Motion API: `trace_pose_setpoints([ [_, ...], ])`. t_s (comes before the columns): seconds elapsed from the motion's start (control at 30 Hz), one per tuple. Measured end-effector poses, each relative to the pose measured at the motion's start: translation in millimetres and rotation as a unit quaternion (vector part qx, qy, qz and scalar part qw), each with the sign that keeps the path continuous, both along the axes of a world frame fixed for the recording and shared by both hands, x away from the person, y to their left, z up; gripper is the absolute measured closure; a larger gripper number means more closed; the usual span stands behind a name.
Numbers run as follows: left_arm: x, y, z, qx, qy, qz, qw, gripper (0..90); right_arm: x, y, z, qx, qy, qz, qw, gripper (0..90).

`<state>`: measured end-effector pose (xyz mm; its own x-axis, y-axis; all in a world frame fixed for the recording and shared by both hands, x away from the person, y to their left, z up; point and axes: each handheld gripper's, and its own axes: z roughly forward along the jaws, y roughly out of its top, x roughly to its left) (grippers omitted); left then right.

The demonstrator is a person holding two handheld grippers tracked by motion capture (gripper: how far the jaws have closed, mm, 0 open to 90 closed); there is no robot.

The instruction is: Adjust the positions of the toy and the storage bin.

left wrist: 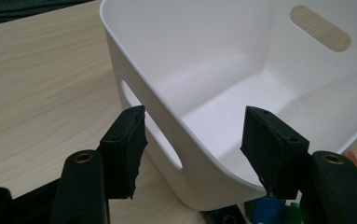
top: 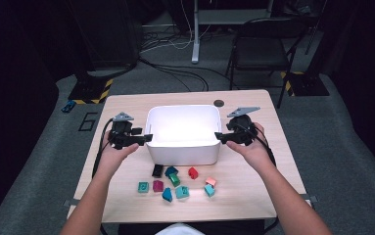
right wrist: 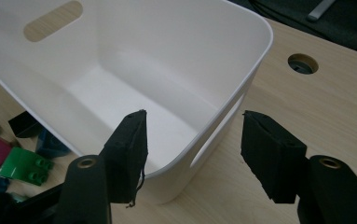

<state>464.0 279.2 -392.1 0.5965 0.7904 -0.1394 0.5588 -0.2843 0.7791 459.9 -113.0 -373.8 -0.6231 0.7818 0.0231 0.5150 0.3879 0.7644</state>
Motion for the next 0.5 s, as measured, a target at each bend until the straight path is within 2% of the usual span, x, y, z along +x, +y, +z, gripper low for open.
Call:
trace_pose_setpoints([
  [0.2,-4.0,13.1,6.0,-0.014,-0.009,0.009,0.9998,38.0,-14.1,-6.8,11.0,0.003,-0.016,0.005,0.9999,43.6],
  [0.27,-6.4,20.4,8.6,-0.025,-0.015,0.015,0.9995,37.5,-18.0,-8.5,12.6,0.003,-0.021,0.006,0.9997,45.3],
  [0.5,-13.9,38.0,13.7,-0.031,-0.025,0.030,0.9988,37.5,-37.2,-16.9,14.4,0.016,-0.032,0.025,0.9991,52.2],
])
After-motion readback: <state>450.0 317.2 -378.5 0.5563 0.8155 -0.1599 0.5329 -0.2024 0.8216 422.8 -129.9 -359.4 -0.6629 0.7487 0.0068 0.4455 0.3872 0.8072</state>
